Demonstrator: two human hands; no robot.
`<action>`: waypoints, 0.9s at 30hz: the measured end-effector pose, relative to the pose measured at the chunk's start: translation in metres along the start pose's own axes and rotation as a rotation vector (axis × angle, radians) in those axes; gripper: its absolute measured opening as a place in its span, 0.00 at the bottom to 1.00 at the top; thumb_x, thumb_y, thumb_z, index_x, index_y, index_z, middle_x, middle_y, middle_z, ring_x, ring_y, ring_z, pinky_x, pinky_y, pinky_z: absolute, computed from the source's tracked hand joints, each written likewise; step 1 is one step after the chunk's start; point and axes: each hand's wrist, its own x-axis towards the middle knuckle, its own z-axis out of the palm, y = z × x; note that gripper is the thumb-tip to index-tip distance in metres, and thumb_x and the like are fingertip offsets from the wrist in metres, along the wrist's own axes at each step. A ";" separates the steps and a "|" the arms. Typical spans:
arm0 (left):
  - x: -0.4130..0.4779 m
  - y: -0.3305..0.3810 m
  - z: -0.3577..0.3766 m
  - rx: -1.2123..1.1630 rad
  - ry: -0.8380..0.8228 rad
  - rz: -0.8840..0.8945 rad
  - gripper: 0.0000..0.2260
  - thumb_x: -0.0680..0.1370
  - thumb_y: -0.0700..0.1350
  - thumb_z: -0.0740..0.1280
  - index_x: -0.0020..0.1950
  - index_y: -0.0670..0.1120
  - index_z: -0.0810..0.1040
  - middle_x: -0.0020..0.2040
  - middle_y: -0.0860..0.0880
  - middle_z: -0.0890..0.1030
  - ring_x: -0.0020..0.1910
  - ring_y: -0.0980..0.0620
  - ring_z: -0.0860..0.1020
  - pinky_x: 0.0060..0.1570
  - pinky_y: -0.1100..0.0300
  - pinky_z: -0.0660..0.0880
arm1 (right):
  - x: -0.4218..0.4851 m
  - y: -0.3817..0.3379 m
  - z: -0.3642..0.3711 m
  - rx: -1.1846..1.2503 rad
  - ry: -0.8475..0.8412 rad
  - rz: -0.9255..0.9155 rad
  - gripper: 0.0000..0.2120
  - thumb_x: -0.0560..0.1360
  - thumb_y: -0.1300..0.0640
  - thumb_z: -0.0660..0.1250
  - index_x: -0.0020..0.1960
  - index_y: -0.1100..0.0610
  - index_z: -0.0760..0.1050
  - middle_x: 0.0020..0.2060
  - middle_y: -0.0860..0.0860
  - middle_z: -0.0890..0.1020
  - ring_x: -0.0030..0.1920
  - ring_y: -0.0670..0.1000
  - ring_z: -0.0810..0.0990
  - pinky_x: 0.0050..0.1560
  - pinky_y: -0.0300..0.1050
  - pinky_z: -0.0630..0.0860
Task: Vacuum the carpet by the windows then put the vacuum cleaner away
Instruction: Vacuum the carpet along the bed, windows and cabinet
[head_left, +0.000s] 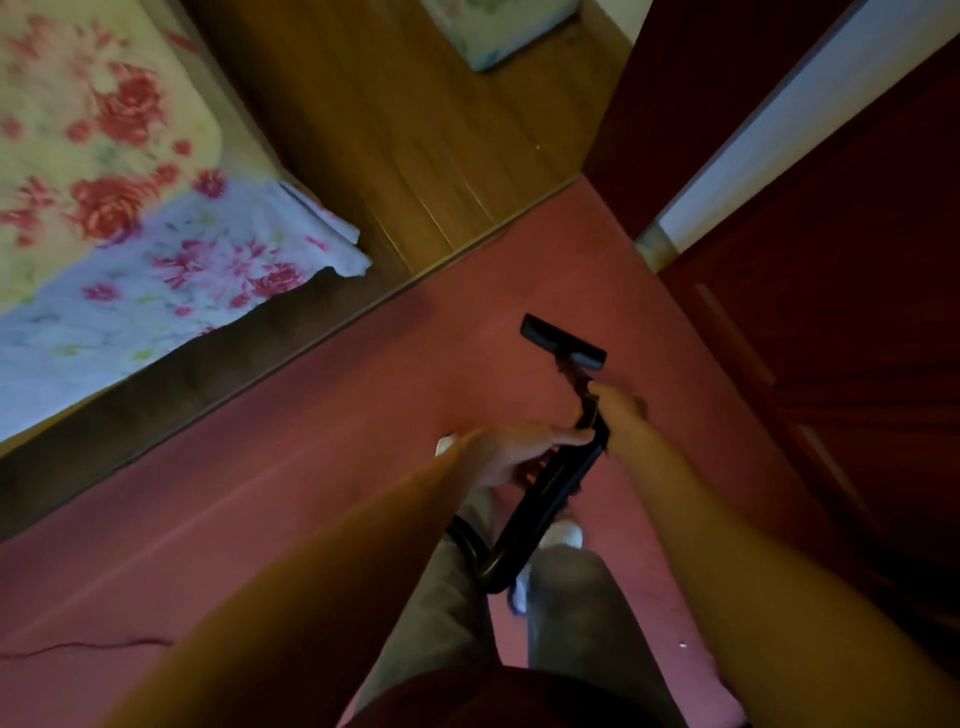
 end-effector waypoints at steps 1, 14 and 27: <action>-0.002 -0.010 0.008 -0.044 -0.021 0.000 0.19 0.76 0.58 0.71 0.51 0.42 0.80 0.46 0.40 0.82 0.47 0.41 0.81 0.63 0.41 0.75 | -0.008 0.009 -0.004 0.004 -0.002 0.003 0.13 0.81 0.53 0.60 0.58 0.62 0.73 0.37 0.56 0.73 0.34 0.53 0.72 0.33 0.45 0.71; 0.008 -0.164 0.182 -0.187 0.072 0.187 0.23 0.81 0.59 0.62 0.59 0.38 0.73 0.44 0.41 0.80 0.37 0.46 0.79 0.41 0.53 0.80 | -0.028 0.159 -0.114 -0.226 -0.059 -0.161 0.23 0.81 0.53 0.62 0.70 0.66 0.68 0.42 0.56 0.75 0.34 0.53 0.72 0.27 0.45 0.73; 0.025 -0.323 0.294 -0.141 0.284 0.190 0.28 0.74 0.61 0.71 0.56 0.36 0.79 0.40 0.41 0.82 0.38 0.45 0.81 0.50 0.47 0.82 | -0.063 0.328 -0.178 -0.401 0.010 -0.154 0.08 0.76 0.60 0.65 0.51 0.63 0.70 0.41 0.58 0.77 0.42 0.57 0.79 0.45 0.54 0.80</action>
